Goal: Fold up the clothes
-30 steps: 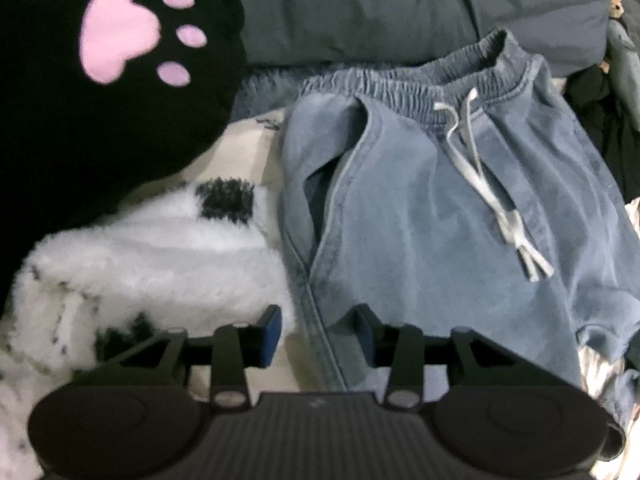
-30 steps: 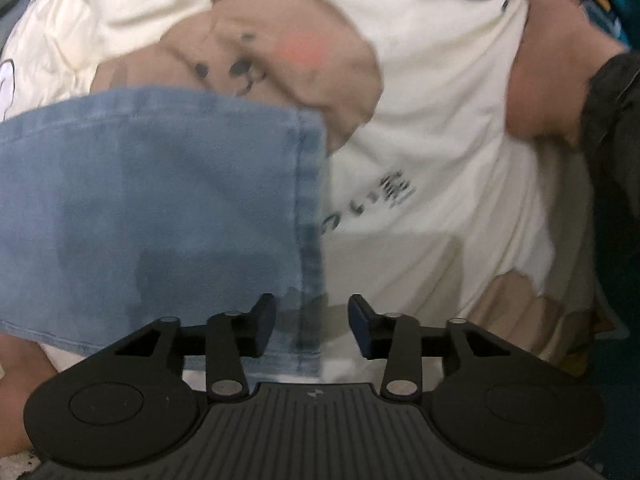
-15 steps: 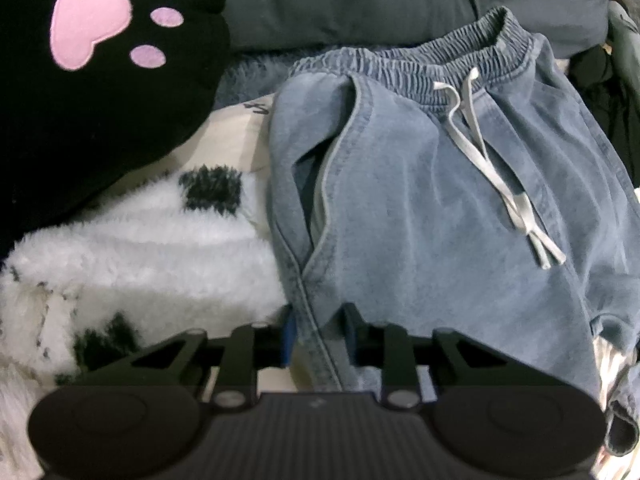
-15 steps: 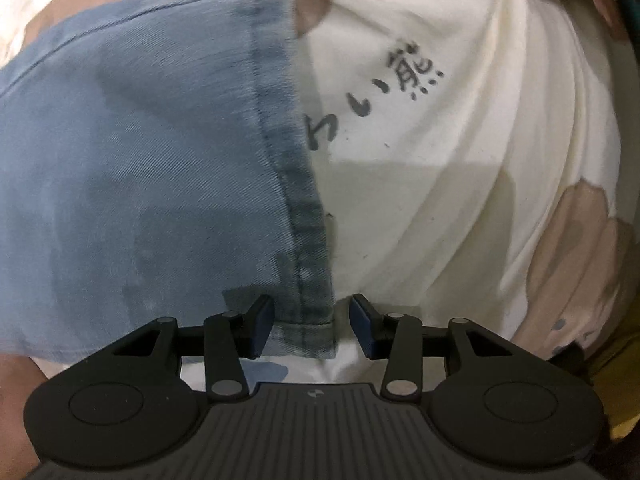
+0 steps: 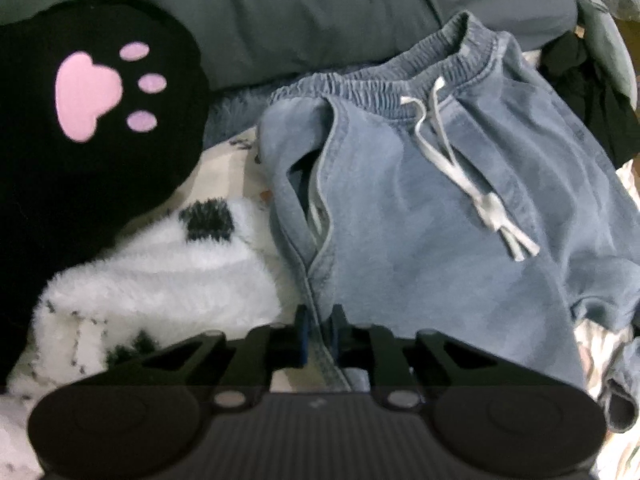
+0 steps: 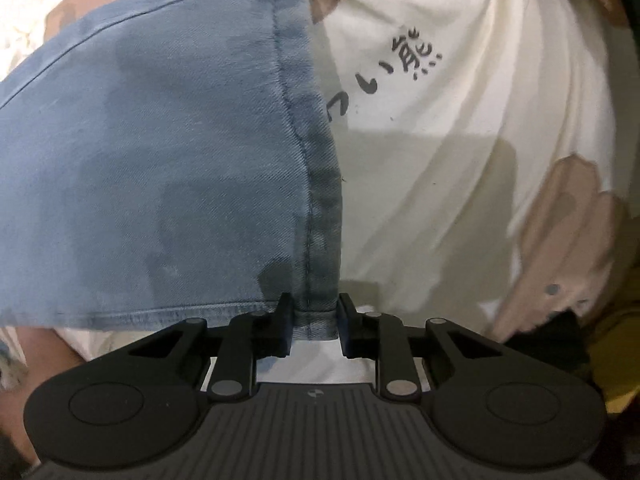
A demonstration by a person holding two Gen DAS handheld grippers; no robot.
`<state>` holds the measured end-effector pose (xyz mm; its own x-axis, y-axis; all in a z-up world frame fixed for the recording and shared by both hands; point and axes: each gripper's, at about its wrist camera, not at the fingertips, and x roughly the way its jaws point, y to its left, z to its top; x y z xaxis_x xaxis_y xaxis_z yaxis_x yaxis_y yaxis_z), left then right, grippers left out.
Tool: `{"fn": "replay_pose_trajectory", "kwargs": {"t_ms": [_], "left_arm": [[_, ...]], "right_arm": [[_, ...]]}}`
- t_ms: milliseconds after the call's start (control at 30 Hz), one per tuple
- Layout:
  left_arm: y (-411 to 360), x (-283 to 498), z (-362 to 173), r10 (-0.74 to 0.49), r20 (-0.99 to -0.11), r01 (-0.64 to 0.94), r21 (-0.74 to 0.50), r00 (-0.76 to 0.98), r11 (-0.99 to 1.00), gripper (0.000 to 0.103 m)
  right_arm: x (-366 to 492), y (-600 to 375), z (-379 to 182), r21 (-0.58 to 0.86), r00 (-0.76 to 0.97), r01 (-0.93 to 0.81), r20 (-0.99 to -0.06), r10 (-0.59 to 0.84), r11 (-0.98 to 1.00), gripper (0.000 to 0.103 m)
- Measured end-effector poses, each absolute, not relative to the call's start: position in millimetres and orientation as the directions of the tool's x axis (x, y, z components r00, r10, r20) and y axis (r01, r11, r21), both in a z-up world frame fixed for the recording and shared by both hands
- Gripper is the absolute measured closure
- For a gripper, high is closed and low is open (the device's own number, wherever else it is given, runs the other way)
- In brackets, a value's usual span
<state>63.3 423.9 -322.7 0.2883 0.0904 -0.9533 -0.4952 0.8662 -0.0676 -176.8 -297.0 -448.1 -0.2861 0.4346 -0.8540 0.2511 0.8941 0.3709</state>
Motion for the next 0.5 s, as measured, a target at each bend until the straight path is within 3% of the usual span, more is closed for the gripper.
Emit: {"fn": "replay_pose_trajectory", "kwargs": {"t_ms": [133,200,500], "left_arm": [[431.3,66.9,-320.6,0.082,-0.952,-0.483,-0.074,0.294,0.873,0.095],[432.2,64.7,-317.5,0.081,-0.954,-0.482,-0.072,0.29,0.873,0.095],[436.2,58.3,-327.3,0.113,-0.966,-0.476,-0.012,0.233,0.879,0.094]], "right_arm": [[-179.8,-302.9,-429.6,0.355,-0.315,0.207,-0.858,0.405,0.912,0.083],[-184.5,-305.7,-423.1,0.344,-0.335,0.191,-0.857,0.391,0.919,0.089],[-198.2,-306.5,-437.3,0.333,-0.391,0.225,-0.83,0.398,0.916,0.09]]}}
